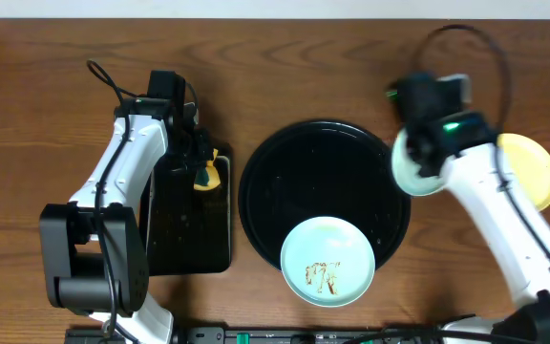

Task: Clean dirty plates on tray and stack at the side
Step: 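Lift the blue plate with the right gripper and swing it right, then lower the blue plate onto the yellow plate and release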

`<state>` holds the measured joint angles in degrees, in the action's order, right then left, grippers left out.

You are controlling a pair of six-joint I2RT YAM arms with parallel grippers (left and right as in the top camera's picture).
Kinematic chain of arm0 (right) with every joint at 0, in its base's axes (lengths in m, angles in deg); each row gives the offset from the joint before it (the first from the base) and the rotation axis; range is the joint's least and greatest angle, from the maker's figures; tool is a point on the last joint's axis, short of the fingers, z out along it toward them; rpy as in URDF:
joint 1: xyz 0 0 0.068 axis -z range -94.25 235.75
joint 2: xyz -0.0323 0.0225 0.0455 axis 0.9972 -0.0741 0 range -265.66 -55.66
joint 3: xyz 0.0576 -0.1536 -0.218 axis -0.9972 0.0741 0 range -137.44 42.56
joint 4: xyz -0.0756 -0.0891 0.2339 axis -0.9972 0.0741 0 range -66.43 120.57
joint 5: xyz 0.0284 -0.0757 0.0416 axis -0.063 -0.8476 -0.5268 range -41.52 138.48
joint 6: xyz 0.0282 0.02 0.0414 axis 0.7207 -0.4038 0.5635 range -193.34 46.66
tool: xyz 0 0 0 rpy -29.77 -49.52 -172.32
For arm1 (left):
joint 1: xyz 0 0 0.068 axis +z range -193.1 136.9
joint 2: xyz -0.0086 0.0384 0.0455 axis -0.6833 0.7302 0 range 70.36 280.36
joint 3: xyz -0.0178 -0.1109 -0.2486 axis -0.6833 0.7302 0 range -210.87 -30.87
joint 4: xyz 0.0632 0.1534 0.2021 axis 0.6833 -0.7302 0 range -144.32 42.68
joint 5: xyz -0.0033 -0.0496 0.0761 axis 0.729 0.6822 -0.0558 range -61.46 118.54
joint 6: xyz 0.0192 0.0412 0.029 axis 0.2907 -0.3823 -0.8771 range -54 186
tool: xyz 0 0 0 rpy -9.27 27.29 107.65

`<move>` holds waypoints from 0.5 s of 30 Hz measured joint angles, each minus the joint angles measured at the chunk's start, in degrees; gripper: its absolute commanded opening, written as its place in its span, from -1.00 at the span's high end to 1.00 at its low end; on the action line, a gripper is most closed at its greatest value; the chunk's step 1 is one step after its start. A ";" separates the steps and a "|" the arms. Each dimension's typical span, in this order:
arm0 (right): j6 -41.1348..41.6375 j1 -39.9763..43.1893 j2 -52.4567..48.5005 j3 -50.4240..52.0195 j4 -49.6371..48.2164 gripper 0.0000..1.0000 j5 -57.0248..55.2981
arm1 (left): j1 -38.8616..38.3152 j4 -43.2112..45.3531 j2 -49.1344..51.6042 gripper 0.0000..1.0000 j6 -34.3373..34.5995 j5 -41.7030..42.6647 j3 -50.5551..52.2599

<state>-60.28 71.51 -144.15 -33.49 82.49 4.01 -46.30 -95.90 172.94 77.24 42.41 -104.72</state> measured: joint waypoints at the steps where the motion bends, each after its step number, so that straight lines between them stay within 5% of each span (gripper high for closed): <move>1: 1.20 3.65 0.00 0.00 0.11 0.98 2.75 | 0.00 0.02 0.00 0.83 -0.15 0.00 0.00; 15: 8.37 39.65 0.00 0.00 0.48 0.97 22.58 | 0.00 0.15 0.00 0.83 -0.81 0.00 0.00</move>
<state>-51.91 111.16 -144.15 -33.49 82.97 26.59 -46.30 -95.74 172.94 76.43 42.41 -104.72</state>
